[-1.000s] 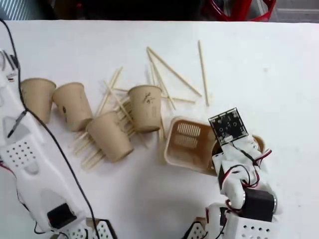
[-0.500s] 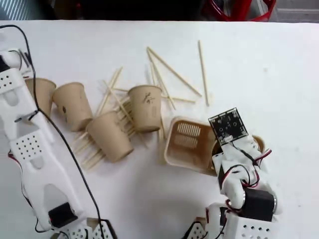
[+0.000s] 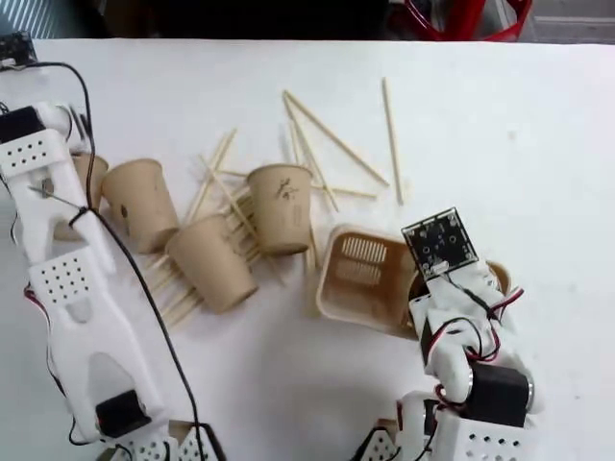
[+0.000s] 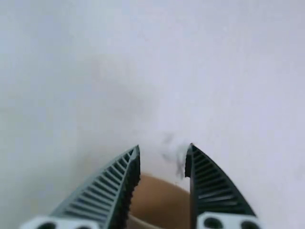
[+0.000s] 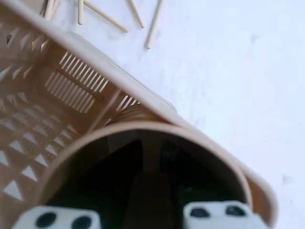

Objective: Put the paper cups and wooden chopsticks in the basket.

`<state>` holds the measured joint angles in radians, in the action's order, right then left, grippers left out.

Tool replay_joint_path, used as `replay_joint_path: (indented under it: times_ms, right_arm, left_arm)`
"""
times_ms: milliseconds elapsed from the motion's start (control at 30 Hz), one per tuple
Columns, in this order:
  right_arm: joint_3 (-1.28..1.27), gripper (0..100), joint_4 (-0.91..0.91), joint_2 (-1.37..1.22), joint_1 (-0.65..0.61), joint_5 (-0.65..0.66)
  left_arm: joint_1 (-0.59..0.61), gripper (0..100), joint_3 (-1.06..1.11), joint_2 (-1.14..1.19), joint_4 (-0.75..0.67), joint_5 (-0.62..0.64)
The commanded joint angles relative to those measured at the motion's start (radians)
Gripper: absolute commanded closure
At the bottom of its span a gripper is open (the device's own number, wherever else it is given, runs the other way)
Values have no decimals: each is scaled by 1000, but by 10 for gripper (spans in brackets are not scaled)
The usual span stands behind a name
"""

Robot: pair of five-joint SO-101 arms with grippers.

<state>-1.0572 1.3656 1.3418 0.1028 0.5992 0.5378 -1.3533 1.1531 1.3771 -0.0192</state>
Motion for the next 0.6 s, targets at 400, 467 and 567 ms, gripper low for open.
replay_joint_path:
  times_ms: [400, 467, 567]
  right_arm:
    - [-48, 925, -15, -2, 7, 6]
    - [-48, 925, -15, -2, 5, 6]
    - [-48, 925, -15, -2, 5, 6]
  left_arm:
    - [45, 831, -203, -143, 413, -370]
    - [64, 831, -91, -216, 414, -417]
    - [70, 829, 130, -335, 413, -517]
